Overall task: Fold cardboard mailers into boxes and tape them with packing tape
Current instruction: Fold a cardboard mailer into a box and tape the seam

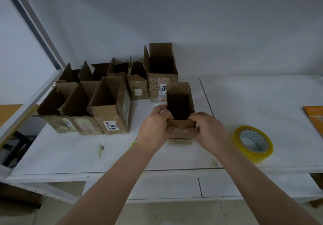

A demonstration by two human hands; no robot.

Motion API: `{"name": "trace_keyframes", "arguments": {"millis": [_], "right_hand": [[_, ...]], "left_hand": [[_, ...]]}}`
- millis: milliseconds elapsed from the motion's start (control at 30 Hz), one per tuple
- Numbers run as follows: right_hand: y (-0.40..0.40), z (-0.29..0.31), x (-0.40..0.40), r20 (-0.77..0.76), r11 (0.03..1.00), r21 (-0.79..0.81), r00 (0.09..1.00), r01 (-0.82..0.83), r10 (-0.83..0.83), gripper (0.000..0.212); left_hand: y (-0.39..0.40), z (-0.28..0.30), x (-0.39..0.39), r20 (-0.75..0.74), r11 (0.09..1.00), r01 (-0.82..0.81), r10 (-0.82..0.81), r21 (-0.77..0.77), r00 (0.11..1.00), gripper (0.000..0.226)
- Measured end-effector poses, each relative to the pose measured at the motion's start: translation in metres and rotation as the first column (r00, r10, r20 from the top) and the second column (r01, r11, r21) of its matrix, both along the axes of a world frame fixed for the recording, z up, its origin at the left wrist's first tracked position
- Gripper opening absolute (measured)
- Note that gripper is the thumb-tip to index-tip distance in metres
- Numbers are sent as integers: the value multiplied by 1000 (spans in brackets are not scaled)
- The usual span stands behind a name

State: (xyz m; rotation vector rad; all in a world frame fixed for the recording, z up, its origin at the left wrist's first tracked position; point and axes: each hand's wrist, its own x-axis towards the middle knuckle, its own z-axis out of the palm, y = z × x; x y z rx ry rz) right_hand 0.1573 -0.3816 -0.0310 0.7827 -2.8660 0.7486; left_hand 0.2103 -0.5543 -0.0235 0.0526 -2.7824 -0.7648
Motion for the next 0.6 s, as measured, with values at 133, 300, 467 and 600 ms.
{"name": "trace_keyframes", "arguments": {"millis": [133,300,467,600], "right_hand": [[-37,4,-8,18,994,-29,994,-106,106,15],[-84,6,-14,53,987,-46,986,-156,158,14],[-123,9,-17,45,988,-5,987,-151,152,15],[-144,5,-15,15,993,20,993,-114,114,14]], "left_hand": [[-33,6,12,-49,995,-89,87,-38,995,20],[-66,7,22,-102,967,-200,185,-160,977,23],[-91,10,23,-176,860,-356,311,-365,934,27],[-100,11,17,-149,770,-401,379,-496,913,33]]}}
